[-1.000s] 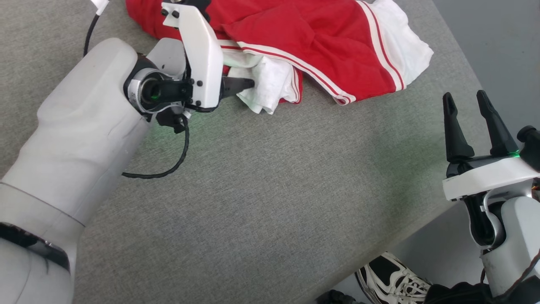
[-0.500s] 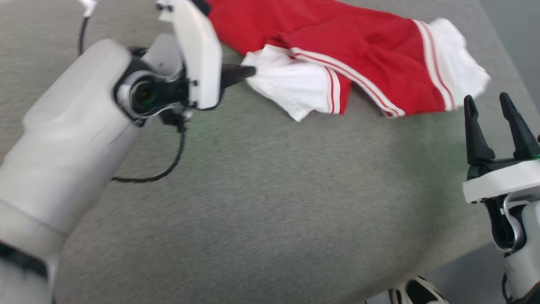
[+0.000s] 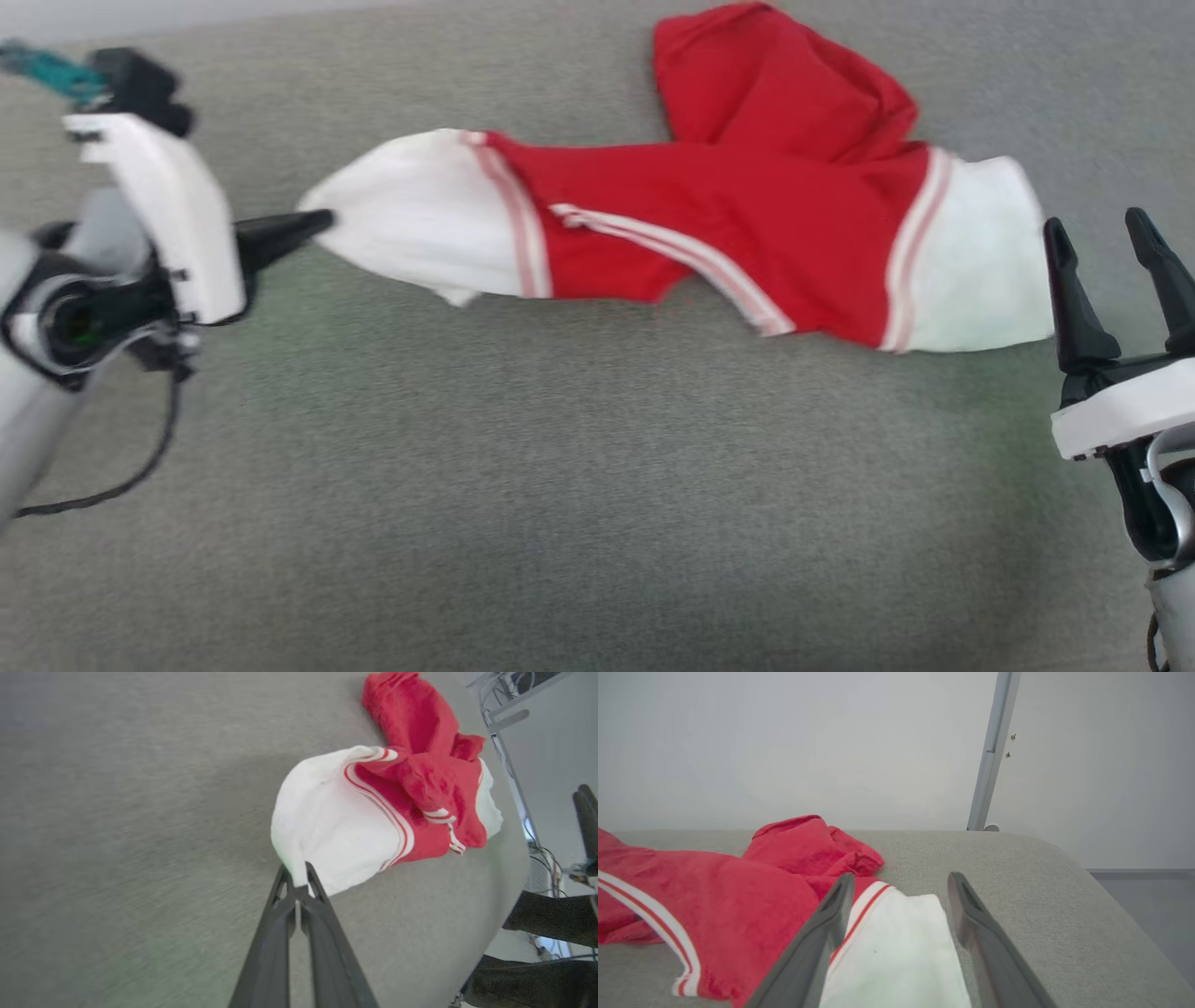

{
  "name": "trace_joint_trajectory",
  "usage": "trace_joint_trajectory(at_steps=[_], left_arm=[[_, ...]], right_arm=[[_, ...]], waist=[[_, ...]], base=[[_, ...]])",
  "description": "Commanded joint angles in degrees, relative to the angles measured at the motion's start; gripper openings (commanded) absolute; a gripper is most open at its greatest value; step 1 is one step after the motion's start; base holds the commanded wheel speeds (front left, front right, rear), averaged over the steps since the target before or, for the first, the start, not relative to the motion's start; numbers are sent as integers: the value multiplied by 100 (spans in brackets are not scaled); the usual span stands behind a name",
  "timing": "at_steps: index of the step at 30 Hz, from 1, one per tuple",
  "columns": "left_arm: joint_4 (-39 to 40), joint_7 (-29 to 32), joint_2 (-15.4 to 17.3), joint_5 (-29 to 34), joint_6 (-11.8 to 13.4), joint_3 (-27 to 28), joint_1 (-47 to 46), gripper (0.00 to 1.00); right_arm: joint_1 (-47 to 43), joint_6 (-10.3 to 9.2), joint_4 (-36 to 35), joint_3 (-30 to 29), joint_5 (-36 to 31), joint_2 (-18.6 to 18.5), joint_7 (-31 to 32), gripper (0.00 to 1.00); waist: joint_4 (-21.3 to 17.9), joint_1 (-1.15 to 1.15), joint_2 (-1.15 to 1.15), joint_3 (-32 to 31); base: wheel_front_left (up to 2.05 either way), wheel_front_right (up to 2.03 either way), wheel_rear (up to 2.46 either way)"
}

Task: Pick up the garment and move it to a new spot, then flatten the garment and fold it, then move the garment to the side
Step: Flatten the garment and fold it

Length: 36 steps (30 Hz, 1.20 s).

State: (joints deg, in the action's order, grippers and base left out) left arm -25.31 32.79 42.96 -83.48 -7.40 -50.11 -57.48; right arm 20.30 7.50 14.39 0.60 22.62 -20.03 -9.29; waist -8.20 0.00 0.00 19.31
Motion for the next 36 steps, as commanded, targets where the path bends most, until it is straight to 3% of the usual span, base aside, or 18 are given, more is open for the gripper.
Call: trace_joint_trajectory(at_steps=[1, 9, 22, 25, 26, 27, 36], left_arm=[[-85, -106, 137, 63, -8, 36, 110, 0], [-752, -85, 507, -297, 200, 174, 607, 0], [-1694, -529, 350, 94, 111, -22, 809, 0], [-1775, -717, 300, 170, 73, -41, 769, 39], [-1781, -797, 293, 220, 60, -39, 742, 63], [-1784, -873, 305, 298, 45, -62, 717, 100], [-1433, -1284, 526, 978, -2, -381, 561, 100]], right_arm=[[-79, -1, -91, -15, -10, -19, 67, 100], [-236, -1, -331, -96, -12, -22, 248, 100], [-366, -1, -525, -203, -53, -9, 427, 100], [-419, -1, -543, -201, -76, 6, 463, 100], [-430, -1, -550, -208, -82, 10, 474, 100], [-441, -1, -558, -212, -88, 13, 487, 100], [-479, -1, -597, -187, -96, 24, 550, 100]], waist=[[151, 0, 0, -81], [187, 0, 0, -38], [89, 0, 0, 20], [117, 0, 0, -2], [130, 0, 0, -16], [145, 0, 0, -35], [248, 0, 0, -147]], base=[[0, 0, 0], [0, 0, 0], [0, 0, 0], [0, 0, 0], [0, 0, 0], [0, 0, 0], [0, 0, 0]])
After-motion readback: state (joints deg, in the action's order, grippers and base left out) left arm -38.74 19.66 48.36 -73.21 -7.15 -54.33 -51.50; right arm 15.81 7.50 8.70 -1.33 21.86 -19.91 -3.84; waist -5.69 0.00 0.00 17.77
